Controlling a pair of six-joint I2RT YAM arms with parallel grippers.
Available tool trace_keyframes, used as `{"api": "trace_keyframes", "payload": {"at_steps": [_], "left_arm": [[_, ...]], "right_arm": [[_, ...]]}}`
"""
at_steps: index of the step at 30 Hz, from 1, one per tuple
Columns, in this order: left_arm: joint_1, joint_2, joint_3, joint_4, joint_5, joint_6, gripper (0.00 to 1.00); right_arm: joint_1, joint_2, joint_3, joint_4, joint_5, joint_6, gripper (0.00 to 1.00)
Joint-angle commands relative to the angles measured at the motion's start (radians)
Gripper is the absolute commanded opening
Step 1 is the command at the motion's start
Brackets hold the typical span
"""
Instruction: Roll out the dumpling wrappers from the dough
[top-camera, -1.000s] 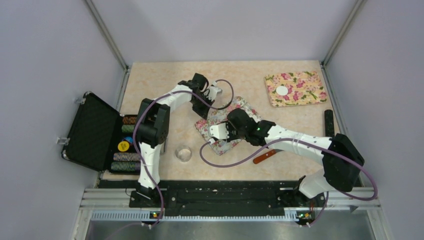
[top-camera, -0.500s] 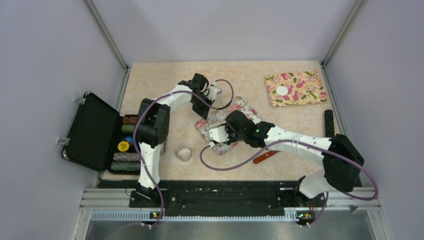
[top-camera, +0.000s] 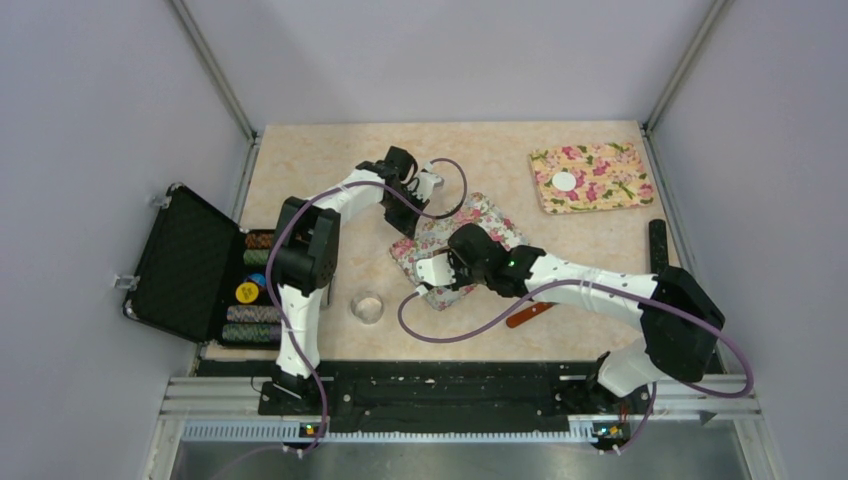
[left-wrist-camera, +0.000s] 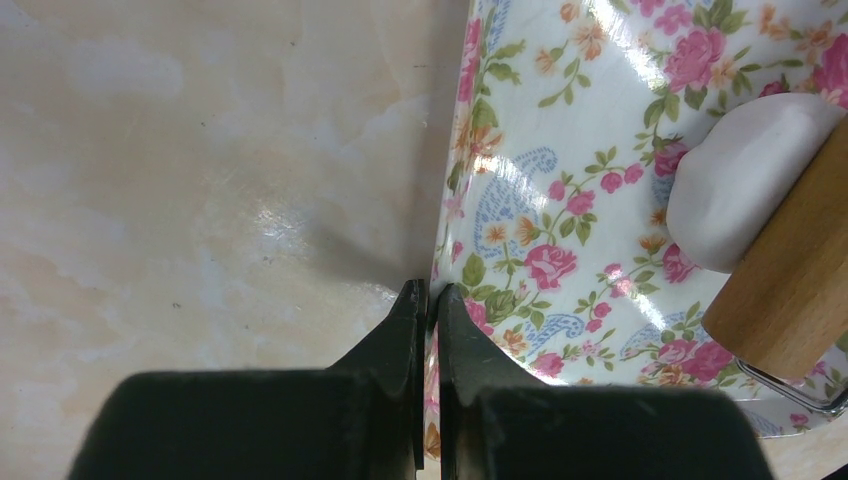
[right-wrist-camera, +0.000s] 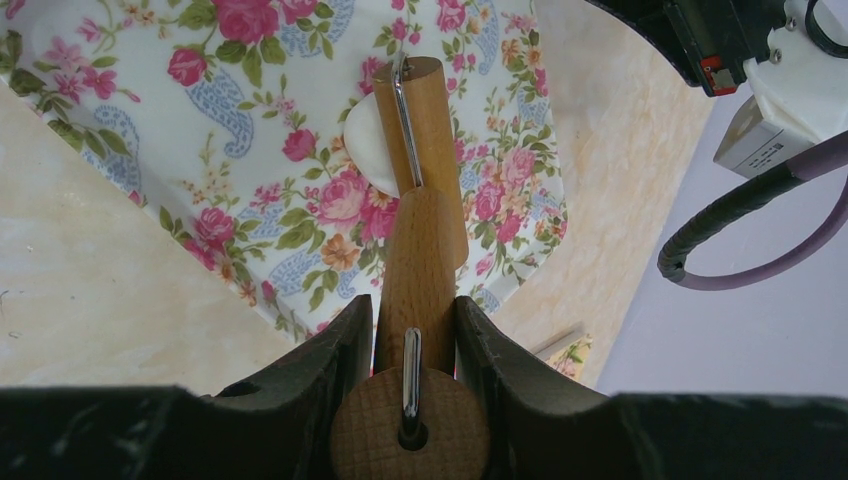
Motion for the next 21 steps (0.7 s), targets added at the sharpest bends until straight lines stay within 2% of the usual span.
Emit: {"api": "trace_keyframes", "payload": {"at_steps": [1, 9, 21], "left_arm": [[-0.016, 0.027, 0.0, 0.019, -0.039, -0.04, 0.0], [-0.014, 0.027, -0.001, 0.02, -0.038, -0.041, 0.0], [-0.013, 0.026, -0.003, 0.02, -0.034, -0.04, 0.0]], "right_arm": [[0.026, 0.059, -0.059, -0.107, -0.105, 0.039, 0.0], [0.029, 0.082, -0.056, -0.106, -0.11, 0.059, 0.0], [0.052, 0.026, -0.086, -0.16, -0.145, 0.085, 0.0]]}}
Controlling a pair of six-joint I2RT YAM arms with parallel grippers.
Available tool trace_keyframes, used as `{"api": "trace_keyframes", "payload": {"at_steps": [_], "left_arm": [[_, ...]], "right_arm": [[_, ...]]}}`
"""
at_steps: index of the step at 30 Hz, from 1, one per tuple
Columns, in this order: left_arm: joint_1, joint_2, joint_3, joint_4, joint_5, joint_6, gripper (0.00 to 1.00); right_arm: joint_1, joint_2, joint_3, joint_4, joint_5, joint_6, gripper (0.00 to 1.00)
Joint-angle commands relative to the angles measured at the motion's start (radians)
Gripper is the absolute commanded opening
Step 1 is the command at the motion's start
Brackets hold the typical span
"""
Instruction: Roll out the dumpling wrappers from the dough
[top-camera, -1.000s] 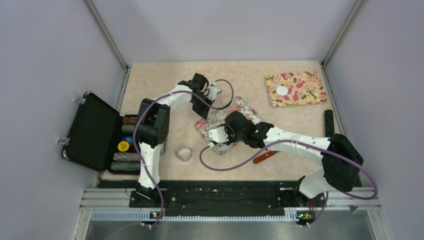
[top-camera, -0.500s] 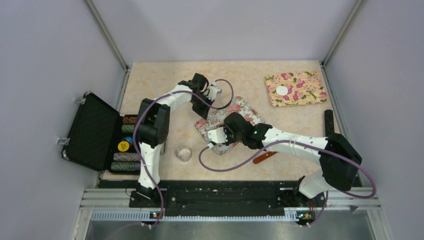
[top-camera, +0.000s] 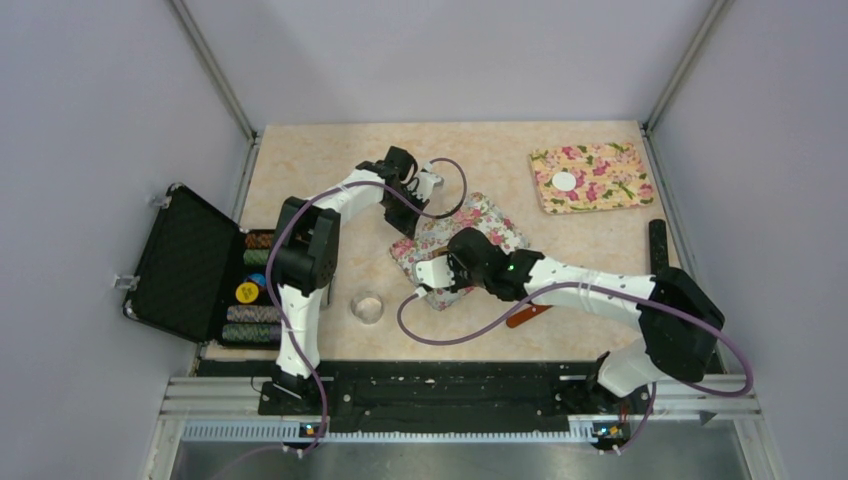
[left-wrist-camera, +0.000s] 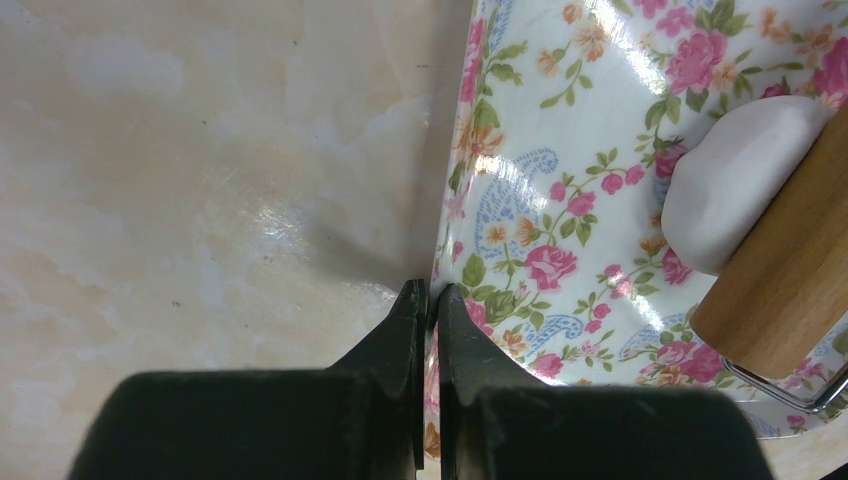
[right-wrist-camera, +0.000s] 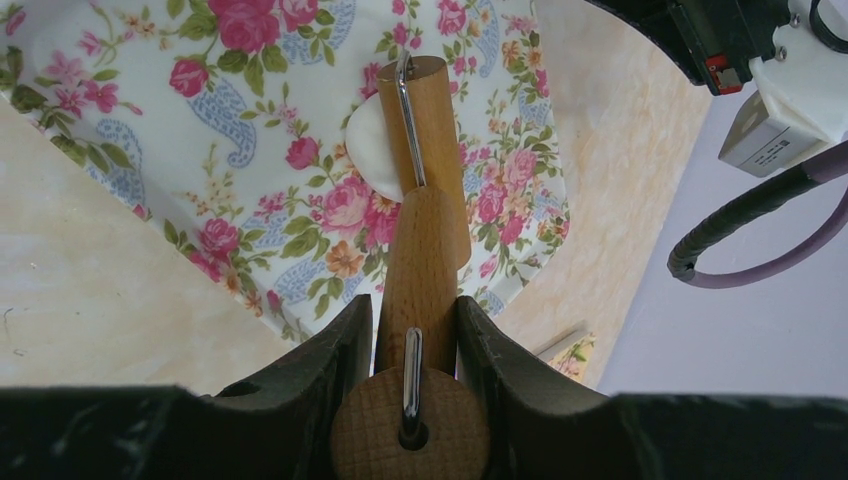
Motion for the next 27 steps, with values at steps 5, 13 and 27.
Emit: {"api": "trace_keyframes", "payload": {"at_steps": [5, 13, 27], "left_arm": [[-0.013, 0.026, -0.003, 0.019, -0.03, -0.032, 0.0], [-0.013, 0.028, -0.002, 0.016, -0.028, -0.031, 0.0], [-0.013, 0.03, 0.0, 0.014, -0.027, -0.03, 0.0]], "right_arm": [[0.038, -0.001, -0.064, -0.231, -0.188, 0.075, 0.0], [0.039, -0.02, -0.073, -0.219, -0.206, 0.096, 0.0], [0.04, -0.051, -0.066, -0.192, -0.149, 0.086, 0.0]]}}
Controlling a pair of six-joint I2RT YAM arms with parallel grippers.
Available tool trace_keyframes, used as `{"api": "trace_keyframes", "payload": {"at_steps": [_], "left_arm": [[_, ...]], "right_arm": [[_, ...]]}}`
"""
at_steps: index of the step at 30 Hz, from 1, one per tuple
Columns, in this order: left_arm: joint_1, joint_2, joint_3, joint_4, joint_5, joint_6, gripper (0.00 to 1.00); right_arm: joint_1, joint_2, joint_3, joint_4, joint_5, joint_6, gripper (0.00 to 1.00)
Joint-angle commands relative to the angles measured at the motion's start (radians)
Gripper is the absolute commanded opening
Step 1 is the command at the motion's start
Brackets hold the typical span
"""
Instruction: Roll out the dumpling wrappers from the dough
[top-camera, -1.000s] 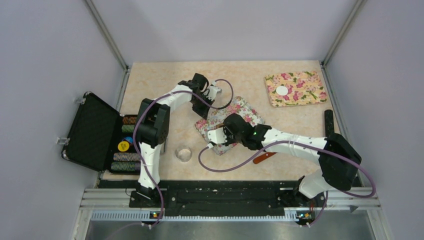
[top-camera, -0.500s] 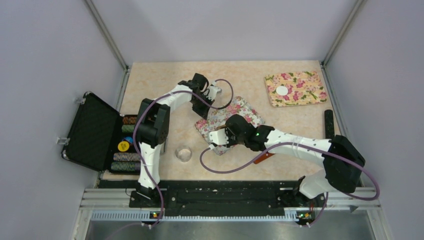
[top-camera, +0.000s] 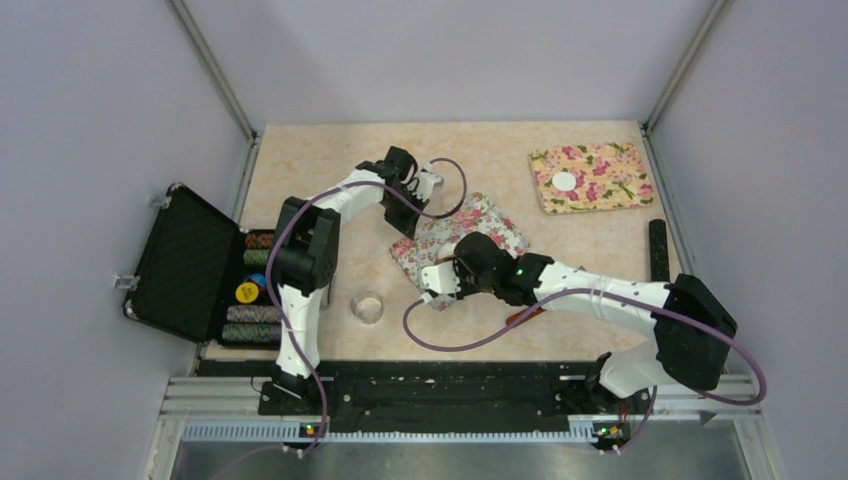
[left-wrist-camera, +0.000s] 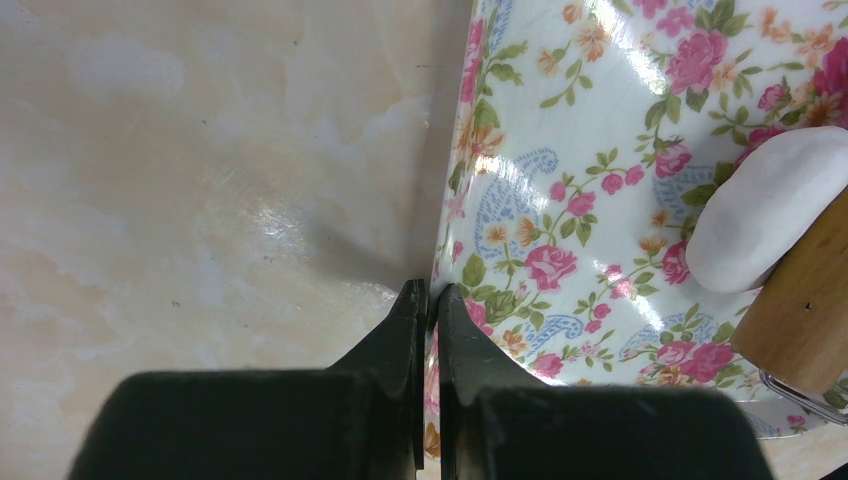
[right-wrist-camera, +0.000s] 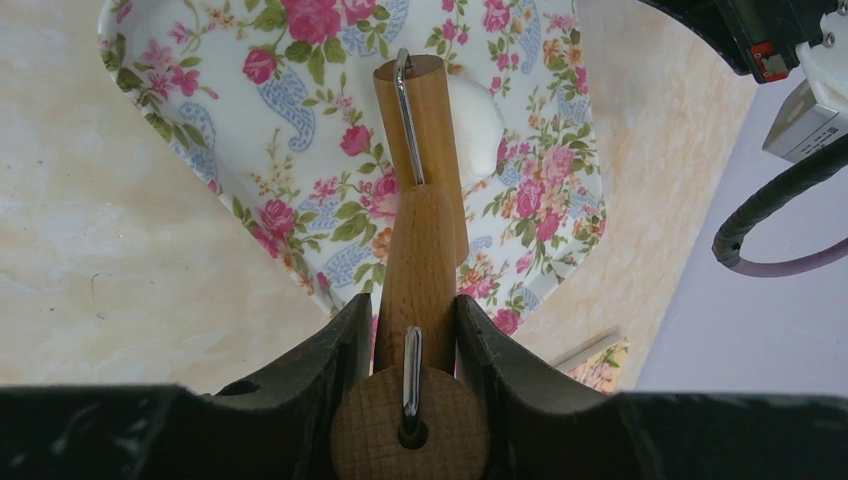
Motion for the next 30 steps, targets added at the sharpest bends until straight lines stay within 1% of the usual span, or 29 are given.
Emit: {"api": "trace_keyframes", "payload": {"at_steps": [1, 10, 16, 19, 22, 26, 30], "left_arm": [[-0.013, 0.031, 0.001, 0.014, -0.028, -0.029, 0.0], [-0.013, 0.034, 0.003, 0.008, -0.024, -0.029, 0.0], [-0.012, 0.033, 0.004, 0.008, -0.024, -0.029, 0.0], [-0.013, 0.033, 0.005, 0.008, -0.024, -0.028, 0.0], [-0.012, 0.035, 0.004, 0.006, -0.024, -0.029, 0.0], [-0.012, 0.033, 0.004, 0.008, -0.023, -0.029, 0.0], [-0.013, 0.034, 0.003, 0.007, -0.021, -0.027, 0.0]], "right_arm": [[0.033, 0.013, -0.015, -0.146, -0.083, 0.04, 0.0], [0.033, -0.052, 0.137, -0.215, 0.006, -0.034, 0.0], [0.033, -0.035, 0.249, -0.216, 0.076, -0.059, 0.0], [0.033, -0.007, 0.296, -0.215, 0.083, -0.06, 0.0], [0.034, 0.043, 0.295, -0.203, 0.087, -0.066, 0.0], [0.032, 0.088, 0.243, -0.137, 0.111, -0.107, 0.0], [0.031, 0.132, 0.219, -0.134, 0.098, -0.108, 0.0]]}}
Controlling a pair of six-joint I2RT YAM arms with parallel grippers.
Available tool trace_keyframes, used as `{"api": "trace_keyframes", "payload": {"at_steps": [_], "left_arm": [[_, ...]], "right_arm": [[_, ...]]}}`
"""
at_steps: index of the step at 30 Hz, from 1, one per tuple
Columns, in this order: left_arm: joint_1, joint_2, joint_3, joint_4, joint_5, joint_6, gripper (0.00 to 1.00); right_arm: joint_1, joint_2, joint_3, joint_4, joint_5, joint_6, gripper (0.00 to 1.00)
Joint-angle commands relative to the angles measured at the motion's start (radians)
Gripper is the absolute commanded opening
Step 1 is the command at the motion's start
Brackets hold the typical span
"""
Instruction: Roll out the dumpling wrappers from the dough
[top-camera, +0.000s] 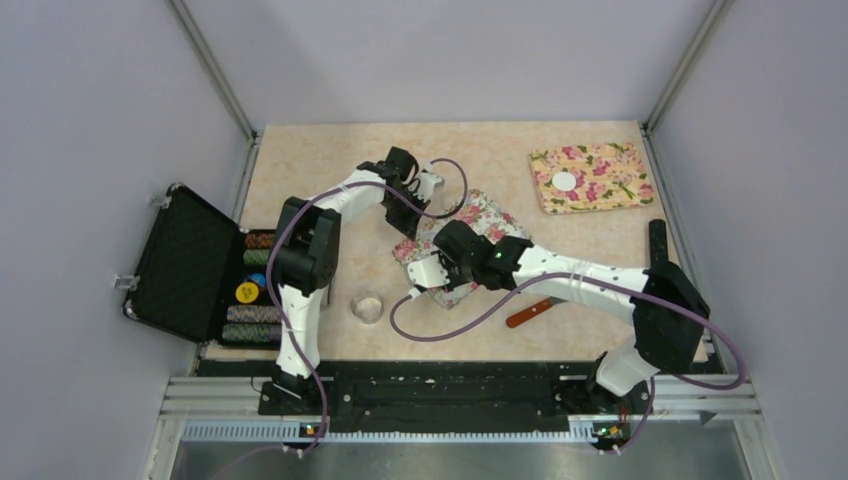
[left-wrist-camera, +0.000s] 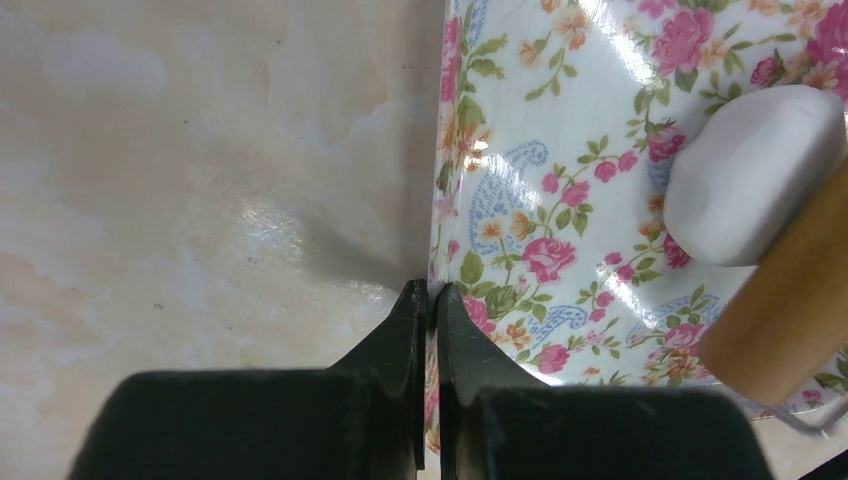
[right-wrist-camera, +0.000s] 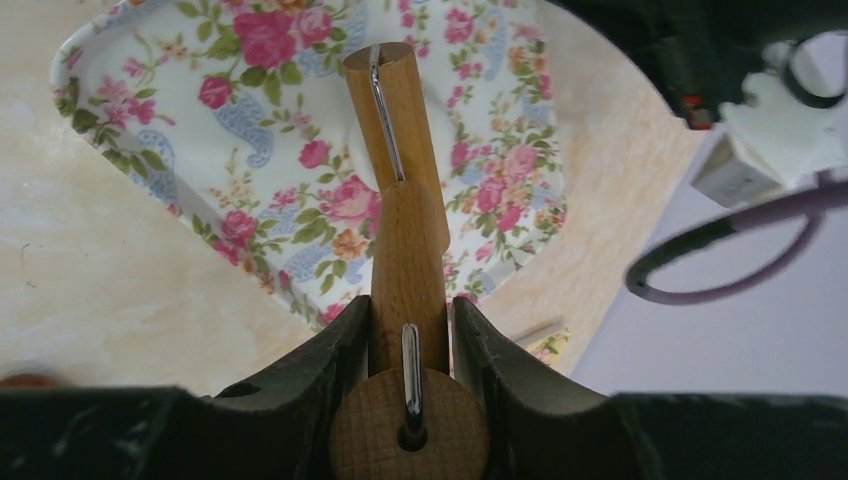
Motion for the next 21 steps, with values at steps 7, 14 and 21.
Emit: {"api": "trace_keyframes", "payload": {"at_steps": [7, 14, 21], "left_arm": [[-0.008, 0.031, 0.001, 0.013, -0.024, -0.008, 0.0], [-0.008, 0.031, 0.002, 0.014, -0.025, -0.009, 0.0], [-0.007, 0.031, 0.002, 0.014, -0.025, -0.008, 0.0]], "right_arm": [[-0.005, 0.081, -0.082, 0.078, 0.016, -0.016, 0.0], [-0.012, 0.11, -0.128, 0.086, -0.013, 0.001, 0.0], [-0.014, 0.135, -0.138, 0.085, -0.034, 0.011, 0.0]]}}
